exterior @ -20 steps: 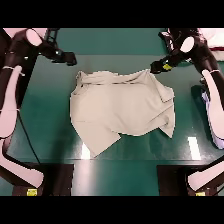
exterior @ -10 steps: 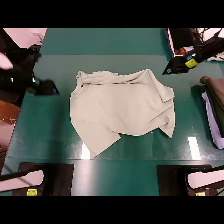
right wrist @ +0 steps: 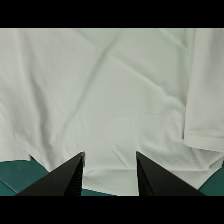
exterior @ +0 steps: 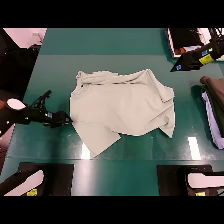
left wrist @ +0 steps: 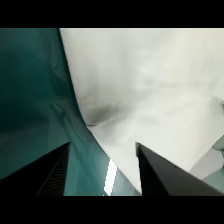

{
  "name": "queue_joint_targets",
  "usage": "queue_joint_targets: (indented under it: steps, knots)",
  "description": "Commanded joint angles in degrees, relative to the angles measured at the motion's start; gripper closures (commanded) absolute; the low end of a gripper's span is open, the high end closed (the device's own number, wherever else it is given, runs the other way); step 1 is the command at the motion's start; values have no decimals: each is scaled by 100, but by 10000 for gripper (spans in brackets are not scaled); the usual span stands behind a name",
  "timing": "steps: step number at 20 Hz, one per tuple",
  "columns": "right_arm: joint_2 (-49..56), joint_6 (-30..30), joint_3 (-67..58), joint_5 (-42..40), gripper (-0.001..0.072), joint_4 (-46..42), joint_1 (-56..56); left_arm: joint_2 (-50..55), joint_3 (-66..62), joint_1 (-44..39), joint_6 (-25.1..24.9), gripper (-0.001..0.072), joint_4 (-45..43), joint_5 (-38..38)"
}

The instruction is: Fold the shirts.

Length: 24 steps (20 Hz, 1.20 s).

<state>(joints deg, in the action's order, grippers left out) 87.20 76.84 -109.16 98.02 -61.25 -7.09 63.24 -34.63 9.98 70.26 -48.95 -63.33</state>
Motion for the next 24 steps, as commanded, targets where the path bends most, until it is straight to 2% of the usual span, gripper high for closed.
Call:
queue_joint_targets:
  steps: [1, 4, 6, 10, 11, 12, 16, 19, 22, 23, 24]
  knots:
    - [-63, 2, -7, 50, 345, 15, 4, -61, 358, 0, -68, 225, 308, 407]
    - [-61, 0, -7, 7, 345, 11, 7, -13, 433, 0, -83, 226, 518, 592]
    - [-63, 2, -7, -61, 345, 13, 7, 37, 433, -81, -326, 227, 765, 664]
    - [-61, 2, -7, -42, 345, 2, 7, 205, 420, -564, -269, 229, 767, 1095]
    - [-63, 2, -7, -15, 345, 2, 7, 203, 400, -581, -254, 382, 787, 1121]
    - [-61, 2, -7, 4, 345, -26, 11, 203, 343, -581, -275, 670, 802, 1115]
    - [-160, 9, 216, 256, 376, -22, 286, 116, -267, -584, -321, 683, 691, 603]
    - [-780, 9, 1657, -98, 376, -28, 835, -101, -761, -581, -328, 683, 448, 422]
    - [-1604, 26, 3748, -697, 375, -26, 1528, -146, -970, -584, -328, 682, 439, 282]
    - [-1836, 24, 4419, -831, 367, -20, 1725, -146, -970, -584, -328, 682, 435, 284]
    - [-2059, 24, 5110, -914, 246, -22, 1906, -146, -970, -584, -326, 682, 435, 284]
